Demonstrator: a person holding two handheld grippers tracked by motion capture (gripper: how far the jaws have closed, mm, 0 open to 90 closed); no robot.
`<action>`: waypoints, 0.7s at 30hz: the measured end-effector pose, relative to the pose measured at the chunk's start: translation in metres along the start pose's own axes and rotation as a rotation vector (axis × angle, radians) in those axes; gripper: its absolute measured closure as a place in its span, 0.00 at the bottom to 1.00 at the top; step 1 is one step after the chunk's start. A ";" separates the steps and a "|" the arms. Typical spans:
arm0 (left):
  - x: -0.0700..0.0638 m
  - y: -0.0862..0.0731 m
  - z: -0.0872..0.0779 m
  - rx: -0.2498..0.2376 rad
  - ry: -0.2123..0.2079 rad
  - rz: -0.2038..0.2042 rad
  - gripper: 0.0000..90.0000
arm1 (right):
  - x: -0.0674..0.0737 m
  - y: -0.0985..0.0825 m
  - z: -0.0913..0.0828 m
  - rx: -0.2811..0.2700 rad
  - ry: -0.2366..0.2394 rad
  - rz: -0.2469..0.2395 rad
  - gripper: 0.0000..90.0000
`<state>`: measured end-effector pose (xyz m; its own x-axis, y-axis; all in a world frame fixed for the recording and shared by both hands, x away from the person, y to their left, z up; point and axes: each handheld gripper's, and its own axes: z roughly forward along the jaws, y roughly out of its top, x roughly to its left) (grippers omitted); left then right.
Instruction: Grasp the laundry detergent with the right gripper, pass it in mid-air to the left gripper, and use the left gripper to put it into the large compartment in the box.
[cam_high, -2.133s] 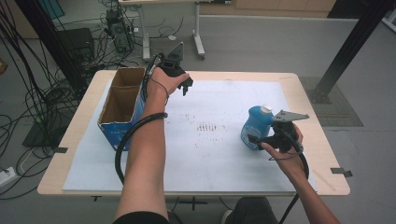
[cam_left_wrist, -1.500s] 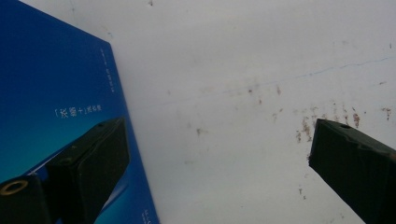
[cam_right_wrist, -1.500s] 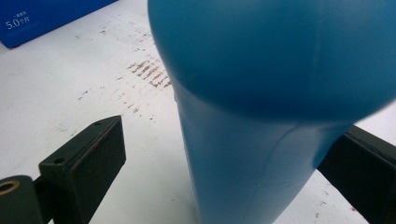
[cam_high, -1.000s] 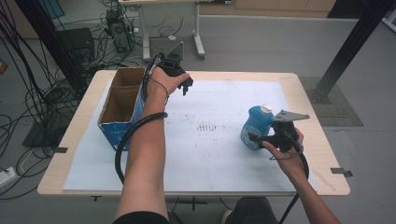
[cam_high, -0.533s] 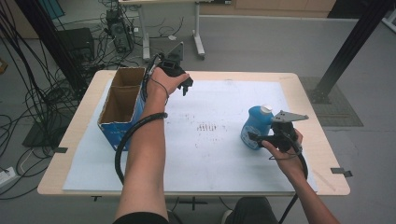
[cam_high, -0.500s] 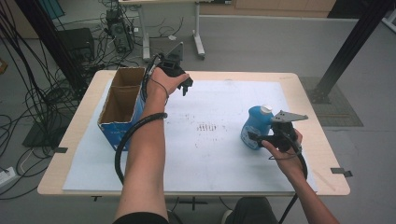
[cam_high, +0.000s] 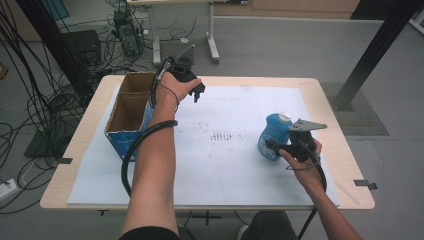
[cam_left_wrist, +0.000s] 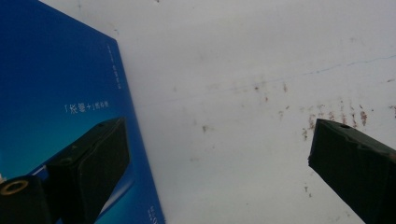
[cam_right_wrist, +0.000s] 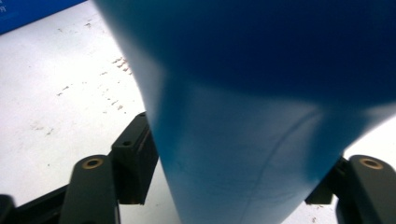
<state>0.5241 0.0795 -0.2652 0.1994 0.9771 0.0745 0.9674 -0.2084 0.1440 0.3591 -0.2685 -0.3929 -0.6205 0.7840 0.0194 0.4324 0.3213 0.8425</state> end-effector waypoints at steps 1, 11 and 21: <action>0.000 0.000 0.000 0.001 0.000 0.002 0.07 | 0.000 0.000 0.000 -0.001 -0.001 0.000 0.40; 0.000 0.002 0.001 0.002 -0.001 0.002 0.07 | -0.002 -0.003 0.003 -0.005 -0.007 -0.013 0.45; -0.001 0.002 0.002 -0.001 0.001 0.003 0.07 | -0.002 -0.004 0.003 -0.014 -0.008 -0.018 0.46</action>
<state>0.5263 0.0780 -0.2668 0.2021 0.9764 0.0758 0.9667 -0.2113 0.1445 0.3608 -0.2696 -0.3977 -0.6227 0.7825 0.0004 0.4126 0.3279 0.8499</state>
